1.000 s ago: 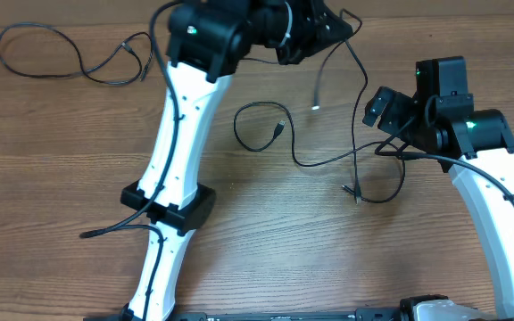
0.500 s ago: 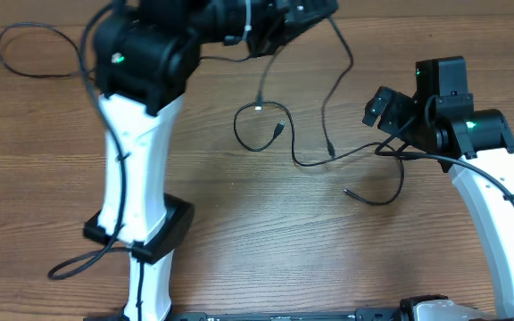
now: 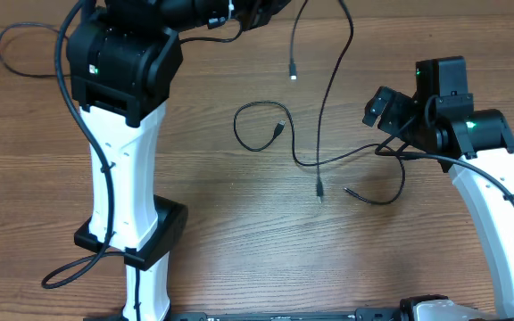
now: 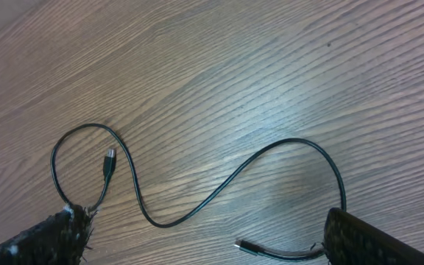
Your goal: Untangle cables
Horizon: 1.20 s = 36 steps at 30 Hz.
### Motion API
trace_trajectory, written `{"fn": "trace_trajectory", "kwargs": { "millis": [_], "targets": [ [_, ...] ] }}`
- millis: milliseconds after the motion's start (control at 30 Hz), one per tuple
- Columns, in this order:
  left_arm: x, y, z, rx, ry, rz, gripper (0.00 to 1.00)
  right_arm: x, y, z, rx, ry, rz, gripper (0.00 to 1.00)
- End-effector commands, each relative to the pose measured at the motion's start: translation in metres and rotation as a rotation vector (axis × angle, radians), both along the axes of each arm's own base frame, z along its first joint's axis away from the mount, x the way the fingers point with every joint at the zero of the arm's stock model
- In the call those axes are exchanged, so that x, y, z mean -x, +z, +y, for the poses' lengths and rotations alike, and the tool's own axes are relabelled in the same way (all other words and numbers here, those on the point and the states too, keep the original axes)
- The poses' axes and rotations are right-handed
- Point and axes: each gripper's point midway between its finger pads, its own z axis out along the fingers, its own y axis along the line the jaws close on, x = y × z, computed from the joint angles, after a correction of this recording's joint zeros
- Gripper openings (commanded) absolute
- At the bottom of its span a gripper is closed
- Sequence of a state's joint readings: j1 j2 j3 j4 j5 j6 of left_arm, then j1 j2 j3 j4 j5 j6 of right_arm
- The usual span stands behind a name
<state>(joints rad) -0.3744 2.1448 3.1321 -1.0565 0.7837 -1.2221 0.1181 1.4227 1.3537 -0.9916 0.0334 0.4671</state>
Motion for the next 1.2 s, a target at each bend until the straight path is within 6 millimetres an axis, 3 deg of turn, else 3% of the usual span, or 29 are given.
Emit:
{"fn": "trace_trajectory", "kwargs": {
  "millis": [0, 133, 333, 667, 833, 1033, 1167],
  "targets": [
    [-0.026, -0.002, 0.039, -0.007, 0.175, 0.033, 0.04, -0.001, 0.001, -0.003, 0.010, -0.005, -0.006, 1.00],
    [-0.046, -0.018, 0.077, -0.038, 0.293, 0.100, 0.04, -0.001, 0.001, -0.003, 0.010, -0.005, -0.006, 1.00],
    [-0.061, -0.050, 0.134, -0.080, 0.422, 0.251, 0.04, -0.001, 0.001, -0.003, 0.010, -0.005, -0.006, 1.00],
    [-0.059, -0.091, 0.195, -0.218, 0.528, 0.334, 0.04, -0.001, 0.001, -0.003, 0.010, -0.005, -0.006, 1.00],
    [-0.055, -0.128, 0.244, -0.383, 0.691, 0.418, 0.04, -0.001, 0.001, -0.003, 0.010, -0.005, -0.006, 1.00],
    [-0.061, -0.139, 0.268, -0.558, 0.723, 0.328, 0.04, -0.001, 0.001, -0.003, 0.010, -0.005, -0.006, 1.00],
    [-0.064, -0.146, 0.254, -0.527, 0.643, 0.354, 0.04, -0.001, 0.001, -0.003, 0.010, -0.005, -0.006, 1.00]
  ]
}}
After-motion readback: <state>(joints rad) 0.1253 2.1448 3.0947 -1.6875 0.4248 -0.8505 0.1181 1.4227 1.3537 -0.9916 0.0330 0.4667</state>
